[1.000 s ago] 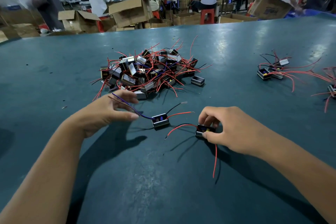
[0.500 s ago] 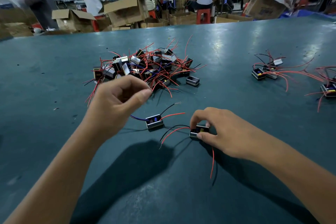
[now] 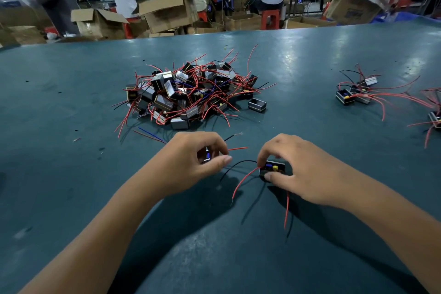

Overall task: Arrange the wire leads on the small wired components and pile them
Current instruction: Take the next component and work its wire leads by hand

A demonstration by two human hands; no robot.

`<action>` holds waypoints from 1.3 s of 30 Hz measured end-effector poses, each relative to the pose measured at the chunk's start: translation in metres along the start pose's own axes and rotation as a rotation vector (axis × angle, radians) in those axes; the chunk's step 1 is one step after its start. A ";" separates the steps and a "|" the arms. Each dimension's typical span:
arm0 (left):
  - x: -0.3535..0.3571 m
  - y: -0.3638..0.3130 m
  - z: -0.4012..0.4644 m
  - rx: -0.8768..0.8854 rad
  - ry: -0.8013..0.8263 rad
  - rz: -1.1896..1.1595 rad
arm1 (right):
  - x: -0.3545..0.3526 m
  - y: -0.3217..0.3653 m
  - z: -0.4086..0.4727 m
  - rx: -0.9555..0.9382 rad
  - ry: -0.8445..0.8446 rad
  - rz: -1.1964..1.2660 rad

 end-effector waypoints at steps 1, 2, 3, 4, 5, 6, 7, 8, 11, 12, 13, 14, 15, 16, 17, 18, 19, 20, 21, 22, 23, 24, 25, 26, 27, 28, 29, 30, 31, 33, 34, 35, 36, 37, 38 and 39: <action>0.001 0.000 -0.001 0.006 0.038 0.009 | 0.000 0.001 0.000 -0.007 -0.008 -0.009; 0.000 -0.001 -0.003 0.017 0.057 0.031 | 0.000 0.002 0.001 -0.022 -0.032 -0.008; -0.002 -0.001 -0.003 0.030 0.058 0.045 | -0.002 0.005 0.000 -0.047 -0.074 0.010; -0.005 -0.001 -0.003 0.038 0.042 0.038 | -0.004 0.007 0.000 -0.078 -0.128 0.045; -0.008 0.000 -0.002 0.042 0.008 0.016 | -0.005 0.011 0.000 -0.112 -0.176 0.087; -0.010 0.001 -0.001 0.042 -0.038 -0.003 | -0.006 0.014 -0.001 -0.151 -0.208 0.120; -0.011 0.002 0.000 0.038 -0.082 -0.014 | -0.005 0.018 -0.001 -0.196 -0.228 0.131; -0.010 0.002 0.000 0.031 -0.107 -0.016 | -0.004 0.022 0.000 -0.244 -0.243 0.115; 0.005 -0.001 0.002 0.036 -0.087 0.014 | 0.003 0.030 0.001 -0.325 -0.289 -0.024; 0.010 -0.001 0.003 0.039 -0.082 0.024 | 0.004 0.032 0.001 -0.346 -0.300 -0.077; 0.012 0.000 0.003 0.040 -0.087 0.027 | 0.005 0.033 0.001 -0.371 -0.306 -0.126; 0.013 0.001 0.004 0.041 -0.095 0.021 | 0.006 0.034 0.001 -0.394 -0.311 -0.163; 0.012 0.001 0.004 0.046 -0.095 0.011 | 0.006 0.035 0.001 -0.411 -0.316 -0.185; 0.011 0.002 0.004 0.057 -0.085 0.002 | 0.006 0.036 0.001 -0.423 -0.321 -0.196; 0.011 0.002 0.004 0.074 -0.069 -0.003 | 0.006 0.036 0.000 -0.433 -0.324 -0.198; 0.011 0.002 0.004 0.091 -0.052 -0.005 | 0.005 0.036 0.000 -0.441 -0.324 -0.197; 0.012 0.001 0.004 0.103 -0.040 -0.009 | 0.005 0.036 0.000 -0.445 -0.320 -0.183; 0.013 0.001 0.004 0.107 -0.033 -0.014 | 0.004 0.035 0.000 -0.439 -0.322 -0.144; 0.014 0.001 0.005 0.106 -0.030 -0.019 | 0.002 0.033 0.000 -0.415 -0.339 -0.074; 0.016 0.001 0.004 0.103 -0.031 -0.021 | -0.001 0.031 -0.001 -0.373 -0.376 0.009; 0.017 0.000 0.004 0.102 -0.040 -0.016 | -0.004 0.027 -0.001 -0.326 -0.429 0.074; 0.019 0.000 0.004 0.101 -0.052 -0.006 | -0.007 0.023 -0.001 -0.279 -0.489 0.103; 0.020 0.000 0.004 0.101 -0.066 0.000 | -0.009 0.018 -0.001 -0.233 -0.536 0.105; 0.020 -0.001 0.004 0.101 -0.077 0.000 | -0.010 0.014 -0.001 -0.190 -0.561 0.096; 0.021 -0.001 0.004 0.101 -0.086 -0.003 | -0.009 0.010 0.000 -0.154 -0.561 0.085; 0.022 -0.001 0.004 0.099 -0.092 -0.004 | -0.008 0.007 0.000 -0.129 -0.543 0.074; 0.023 -0.002 0.004 0.095 -0.097 -0.002 | -0.006 0.005 0.001 -0.114 -0.516 0.064; 0.024 -0.002 0.004 0.094 -0.102 0.003 | -0.004 0.003 0.001 -0.107 -0.487 0.054; 0.024 -0.003 0.004 0.097 -0.109 0.007 | -0.002 0.002 0.002 -0.105 -0.460 0.044; 0.025 -0.005 0.004 0.108 -0.123 0.001 | 0.001 0.003 0.003 -0.119 -0.426 0.025; 0.025 -0.006 0.004 0.111 -0.126 -0.003 | 0.002 0.003 0.003 -0.134 -0.419 0.016; 0.025 -0.007 0.004 0.111 -0.127 -0.004 | 0.002 0.004 0.003 -0.152 -0.419 0.009; 0.025 -0.008 0.004 0.111 -0.126 0.000 | 0.003 0.005 0.003 -0.171 -0.423 0.000; 0.025 -0.009 0.003 0.113 -0.126 0.004 | 0.003 0.007 0.003 -0.190 -0.428 -0.012; 0.024 -0.010 0.003 0.116 -0.128 0.004 | 0.002 0.008 0.002 -0.207 -0.434 -0.026; 0.024 -0.010 0.003 0.118 -0.131 0.001 | 0.002 0.010 0.002 -0.222 -0.439 -0.041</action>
Point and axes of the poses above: each hand's wrist, its own z-axis towards the middle knuckle, its own x-axis out of the palm, y = z × x, the point moved 4 cm from there along z, towards the middle knuckle, and after that the axes turned 15 degrees about -x, right-handed, at the moved point
